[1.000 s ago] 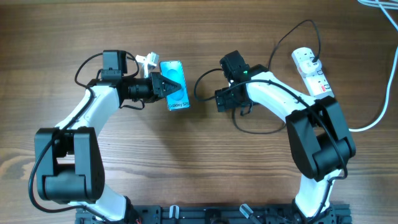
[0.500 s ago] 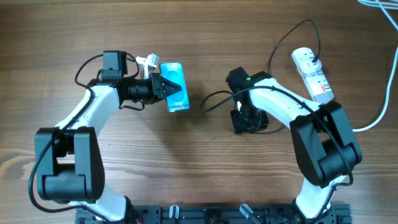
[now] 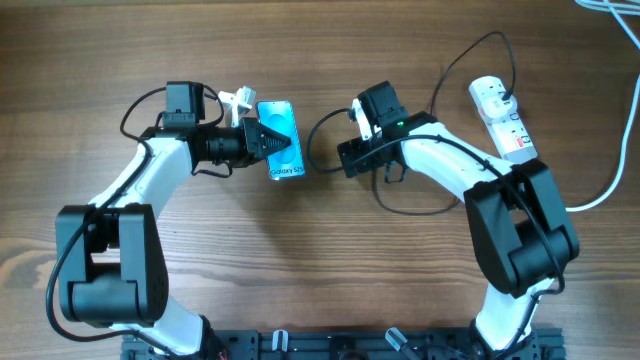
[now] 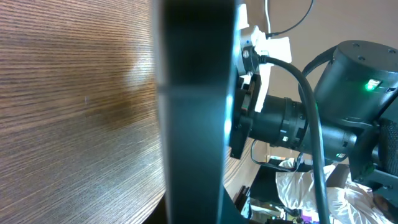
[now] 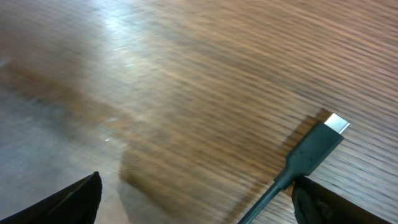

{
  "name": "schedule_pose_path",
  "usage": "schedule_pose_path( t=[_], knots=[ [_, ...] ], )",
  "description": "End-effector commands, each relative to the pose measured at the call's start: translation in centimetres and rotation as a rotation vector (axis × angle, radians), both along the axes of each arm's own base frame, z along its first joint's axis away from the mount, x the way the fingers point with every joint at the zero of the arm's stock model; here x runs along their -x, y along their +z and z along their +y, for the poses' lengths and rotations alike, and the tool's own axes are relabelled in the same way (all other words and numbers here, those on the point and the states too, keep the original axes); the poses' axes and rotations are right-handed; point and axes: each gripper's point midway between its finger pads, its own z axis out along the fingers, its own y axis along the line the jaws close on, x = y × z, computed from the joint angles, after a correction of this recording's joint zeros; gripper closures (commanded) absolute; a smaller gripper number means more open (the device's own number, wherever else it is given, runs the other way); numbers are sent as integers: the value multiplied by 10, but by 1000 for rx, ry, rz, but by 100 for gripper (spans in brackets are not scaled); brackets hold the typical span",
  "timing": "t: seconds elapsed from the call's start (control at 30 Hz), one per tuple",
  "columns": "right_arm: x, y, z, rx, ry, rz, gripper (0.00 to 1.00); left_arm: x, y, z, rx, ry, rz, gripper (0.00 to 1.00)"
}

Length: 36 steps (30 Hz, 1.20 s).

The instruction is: Plug charger to phone and switch on socket

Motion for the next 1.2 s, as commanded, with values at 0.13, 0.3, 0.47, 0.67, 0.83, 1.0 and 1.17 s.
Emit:
schedule_pose_path(
  t=[0.13,0.3,0.47,0.67,0.83,1.0,1.17],
  knots=[
    [110,-44,21,-186,222,449,1,-17,6,19,51,111,58,96],
    [147,-41,24,-140,280,559,1,-20,4,47,63,191,107,96],
    [186,-38,41,-80,383,624,1,-10,-3,68,72,254,213,96],
    [209,-45,26,160,440,617,0,0,1,65,110,219,233,96],
    [179,-56,20,258,331,483,0,14,-2,62,94,176,237,96],
    [151,-62,38,214,287,353,0,16,-4,62,89,165,229,96],
    [124,-64,42,222,155,244,16,16,-5,62,81,168,229,96]
  ],
)
